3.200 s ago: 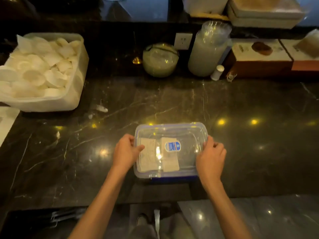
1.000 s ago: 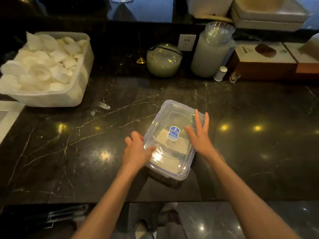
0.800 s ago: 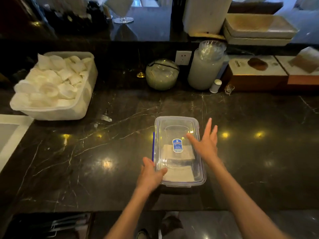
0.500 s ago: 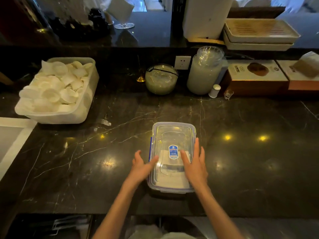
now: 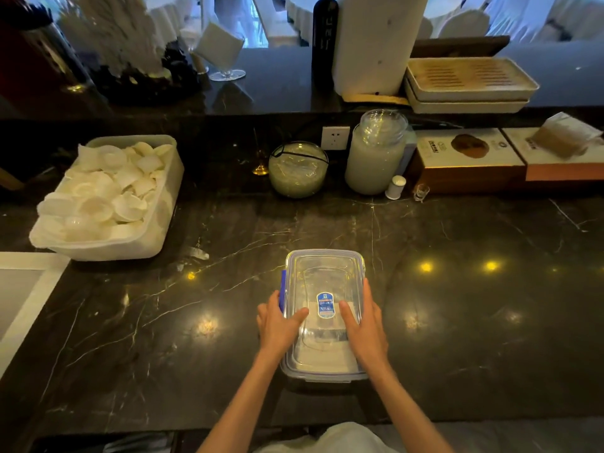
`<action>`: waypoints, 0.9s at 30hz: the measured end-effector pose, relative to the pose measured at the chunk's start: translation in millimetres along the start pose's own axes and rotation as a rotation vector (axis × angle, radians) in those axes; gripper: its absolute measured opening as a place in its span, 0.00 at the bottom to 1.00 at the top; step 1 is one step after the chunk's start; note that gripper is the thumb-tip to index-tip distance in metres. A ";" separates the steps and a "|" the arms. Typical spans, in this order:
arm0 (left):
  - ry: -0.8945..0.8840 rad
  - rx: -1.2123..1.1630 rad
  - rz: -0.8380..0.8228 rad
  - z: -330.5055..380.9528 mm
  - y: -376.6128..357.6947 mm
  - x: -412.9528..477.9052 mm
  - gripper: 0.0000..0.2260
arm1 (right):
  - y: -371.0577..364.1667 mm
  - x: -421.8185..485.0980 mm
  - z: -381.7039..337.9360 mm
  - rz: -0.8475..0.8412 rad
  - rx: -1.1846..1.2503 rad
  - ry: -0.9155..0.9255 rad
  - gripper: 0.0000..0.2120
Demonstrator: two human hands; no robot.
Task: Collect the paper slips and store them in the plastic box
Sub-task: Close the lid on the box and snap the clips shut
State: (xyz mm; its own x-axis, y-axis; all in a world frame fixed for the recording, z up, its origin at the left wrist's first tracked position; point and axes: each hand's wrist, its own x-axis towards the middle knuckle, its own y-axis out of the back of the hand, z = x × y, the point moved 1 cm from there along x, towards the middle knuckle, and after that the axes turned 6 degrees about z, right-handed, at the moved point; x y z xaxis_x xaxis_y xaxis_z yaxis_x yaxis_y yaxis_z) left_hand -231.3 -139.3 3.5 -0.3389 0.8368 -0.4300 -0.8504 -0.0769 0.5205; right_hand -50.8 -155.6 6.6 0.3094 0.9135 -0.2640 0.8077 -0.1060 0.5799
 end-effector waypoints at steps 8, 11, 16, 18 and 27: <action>-0.101 -0.389 -0.048 0.0 -10.6 -8.6 0.24 | -4.6 1.5 -0.7 0.017 0.003 -0.029 0.34; -0.125 -0.347 -0.082 -0.6 -7.9 -8.3 0.25 | 2.4 10.6 6.7 -0.073 0.252 -0.098 0.40; -0.127 -0.345 -0.137 -2.5 -7.0 -9.0 0.25 | 19.6 14.5 40.5 -0.244 0.355 -0.384 0.50; -0.121 -0.356 -0.132 -2.1 -6.4 -9.3 0.25 | 20.3 14.1 41.5 -0.258 0.354 -0.391 0.43; -0.118 -0.436 -0.110 1.1 -4.8 -13.0 0.25 | 9.2 -3.8 23.8 0.123 0.141 -0.125 0.26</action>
State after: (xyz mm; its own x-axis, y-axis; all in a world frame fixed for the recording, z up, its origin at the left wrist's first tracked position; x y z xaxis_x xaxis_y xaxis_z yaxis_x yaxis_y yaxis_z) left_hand -222.4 -149.2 7.4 -0.2106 0.9066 -0.3657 -0.9771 -0.1838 0.1071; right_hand -32.6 -169.4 -5.4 0.4622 0.8357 -0.2966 0.8197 -0.2750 0.5024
